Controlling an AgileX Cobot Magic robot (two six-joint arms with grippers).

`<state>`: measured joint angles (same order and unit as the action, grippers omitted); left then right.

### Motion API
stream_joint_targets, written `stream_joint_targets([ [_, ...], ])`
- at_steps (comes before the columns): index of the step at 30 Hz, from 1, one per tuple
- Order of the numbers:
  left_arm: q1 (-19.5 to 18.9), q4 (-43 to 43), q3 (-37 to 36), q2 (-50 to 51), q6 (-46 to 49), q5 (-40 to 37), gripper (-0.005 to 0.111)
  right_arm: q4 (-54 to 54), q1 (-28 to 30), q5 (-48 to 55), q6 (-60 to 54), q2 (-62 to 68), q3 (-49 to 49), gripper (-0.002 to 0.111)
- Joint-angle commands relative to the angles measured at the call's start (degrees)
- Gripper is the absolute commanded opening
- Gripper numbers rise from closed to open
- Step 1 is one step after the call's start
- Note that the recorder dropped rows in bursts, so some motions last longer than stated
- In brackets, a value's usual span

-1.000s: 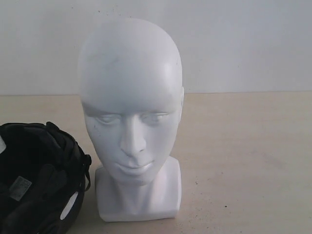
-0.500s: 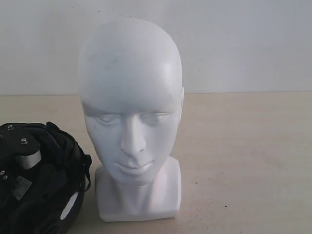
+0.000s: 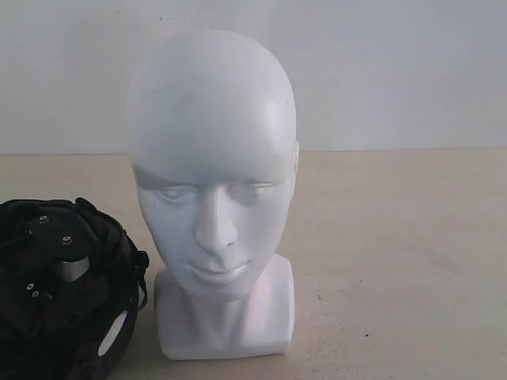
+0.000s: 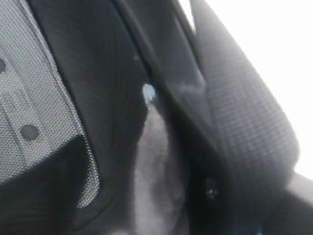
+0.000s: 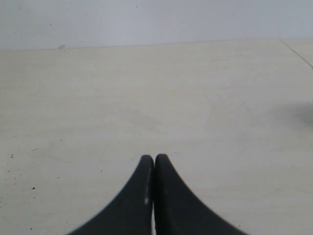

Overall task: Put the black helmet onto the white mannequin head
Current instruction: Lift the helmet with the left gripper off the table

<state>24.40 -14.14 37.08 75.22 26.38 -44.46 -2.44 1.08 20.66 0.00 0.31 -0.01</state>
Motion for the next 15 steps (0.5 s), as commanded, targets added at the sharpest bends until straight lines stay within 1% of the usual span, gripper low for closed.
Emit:
stream_joint_targets([
  [1, 0.23, 0.03, 0.31, 0.20, -0.19, 1.37, 0.050, 0.08, -0.14, -0.33, 0.00, -0.31, 0.01, 0.000],
  [4, 0.23, 0.03, 0.31, 0.20, -0.19, 1.47, 0.050, 0.08, -0.14, -0.33, 0.00, -0.31, 0.01, 0.000],
  [6, 0.23, 0.03, 0.31, 0.20, -0.19, 2.17, 0.043, 0.08, -0.14, -0.33, 0.00, -0.31, 0.01, 0.000],
  [8, 0.23, -0.08, 0.31, 0.20, -0.19, 2.95, 0.031, 0.08, -0.14, -0.33, 0.00, -0.31, 0.01, 0.000],
  [9, 0.23, -0.19, 0.31, 0.49, -0.19, 3.10, 0.019, 0.08, -0.14, -0.33, 0.00, -0.31, 0.01, 0.000],
  [10, 0.23, -0.19, 0.31, 1.20, -0.19, 3.00, 0.010, 0.08, -0.14, -0.33, 0.00, -0.31, 0.01, 0.000],
  [11, 0.23, -0.19, 0.21, 1.73, -0.19, 2.87, 0.004, 0.08, -0.14, -0.33, 0.00, -0.31, 0.01, 0.000],
  [13, 0.23, -0.19, 0.21, 3.45, -0.19, 2.75, 0.004, 0.08, -0.14, -0.33, 0.00, -0.31, 0.01, 0.000],
  [15, 0.23, -0.19, 0.21, 4.65, -2.10, 2.29, 0.004, 0.08, -0.14, -0.33, 0.00, -0.31, 0.01, 0.000],
])
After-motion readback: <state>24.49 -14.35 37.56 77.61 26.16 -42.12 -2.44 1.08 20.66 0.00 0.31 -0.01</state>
